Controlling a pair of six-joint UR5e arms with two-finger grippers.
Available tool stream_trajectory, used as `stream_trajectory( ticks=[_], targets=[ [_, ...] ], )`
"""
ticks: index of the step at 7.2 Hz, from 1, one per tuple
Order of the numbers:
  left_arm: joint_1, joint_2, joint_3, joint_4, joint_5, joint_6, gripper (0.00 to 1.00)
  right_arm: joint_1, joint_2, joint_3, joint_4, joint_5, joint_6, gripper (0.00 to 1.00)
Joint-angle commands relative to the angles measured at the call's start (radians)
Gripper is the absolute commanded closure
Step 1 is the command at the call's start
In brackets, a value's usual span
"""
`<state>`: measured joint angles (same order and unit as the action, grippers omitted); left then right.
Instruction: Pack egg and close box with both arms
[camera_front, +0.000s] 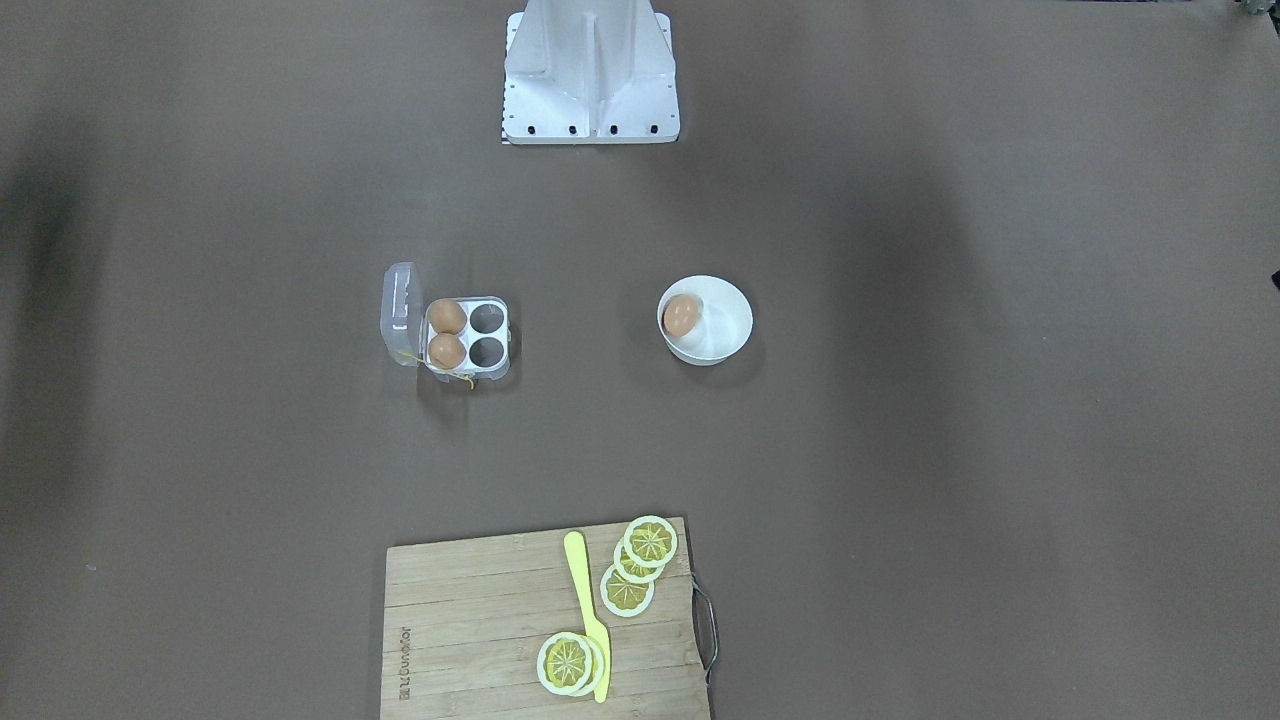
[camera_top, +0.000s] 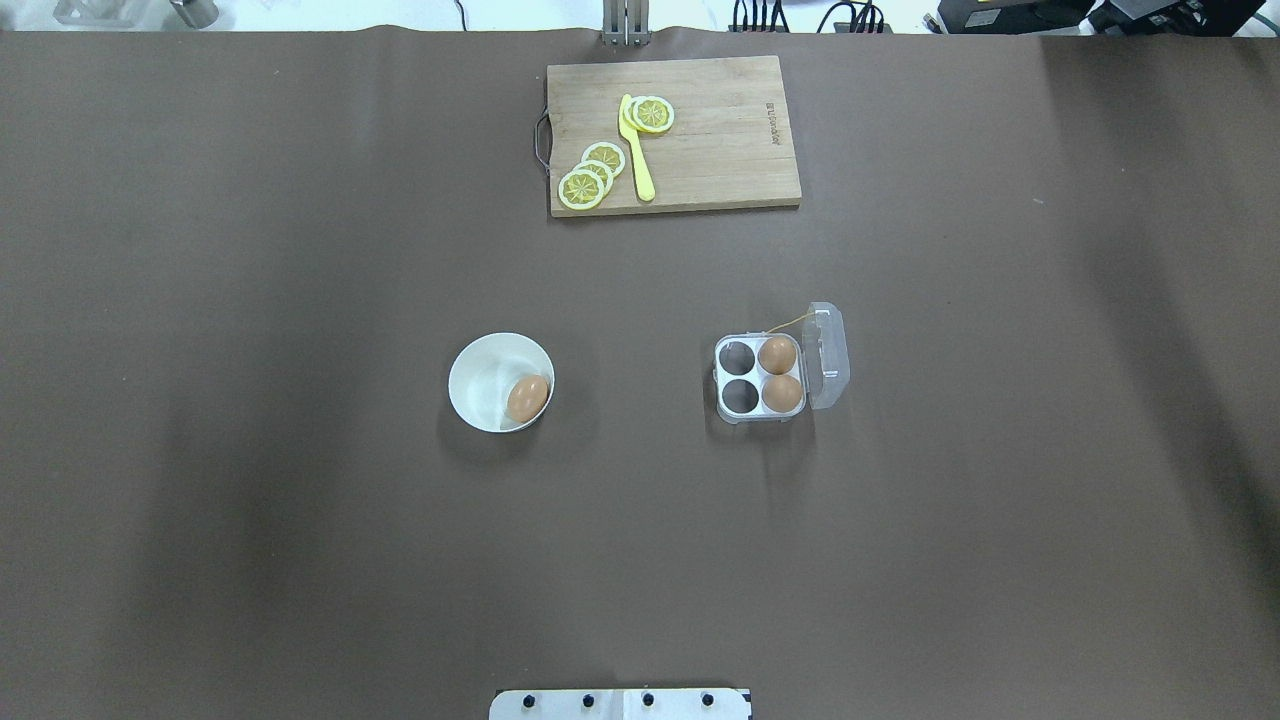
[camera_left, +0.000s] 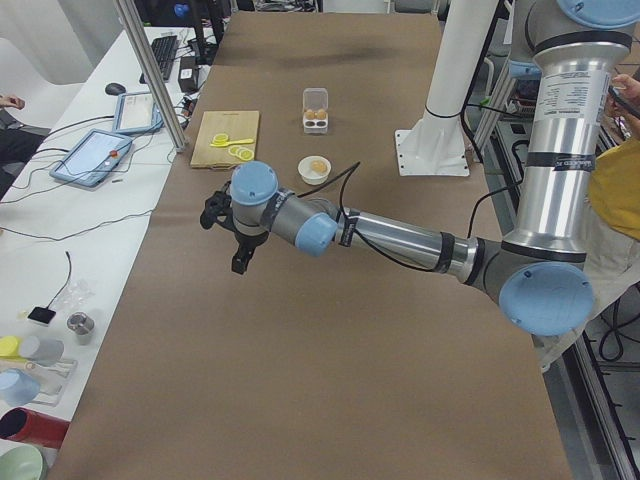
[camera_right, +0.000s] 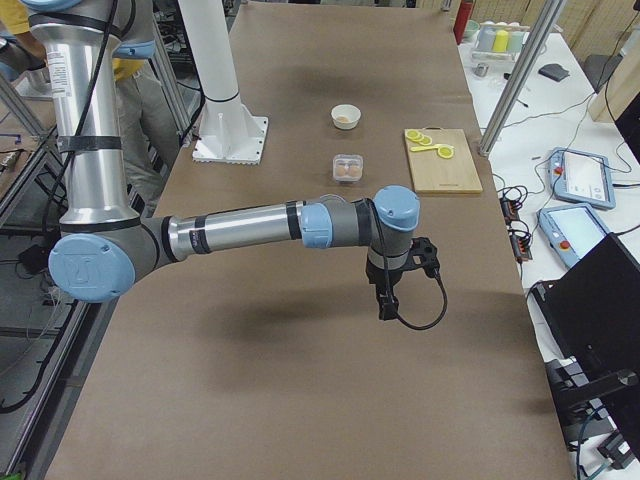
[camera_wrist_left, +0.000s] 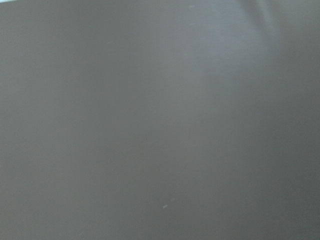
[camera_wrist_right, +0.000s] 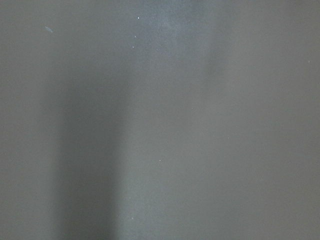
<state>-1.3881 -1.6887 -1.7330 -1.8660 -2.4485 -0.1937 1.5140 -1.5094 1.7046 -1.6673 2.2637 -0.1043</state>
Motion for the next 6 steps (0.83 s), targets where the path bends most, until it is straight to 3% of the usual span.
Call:
stream_trajectory(
  ticks=[1,4,6],
  targets=[
    [0.18,-0.129,0.006,0.002,0.006,-0.038,0.02,0.0,0.002,0.001,0.0,0.0,0.0,0.0],
    [0.398,-0.293,0.018,0.004,0.077,-0.157,0.03,0.0,-0.009,0.003,0.0,0.002,0.0,0.0],
    [0.539,-0.38,0.03,0.004,0.19,-0.237,0.03,0.0,-0.012,0.01,0.001,0.013,-0.002,0.0]
  ],
)
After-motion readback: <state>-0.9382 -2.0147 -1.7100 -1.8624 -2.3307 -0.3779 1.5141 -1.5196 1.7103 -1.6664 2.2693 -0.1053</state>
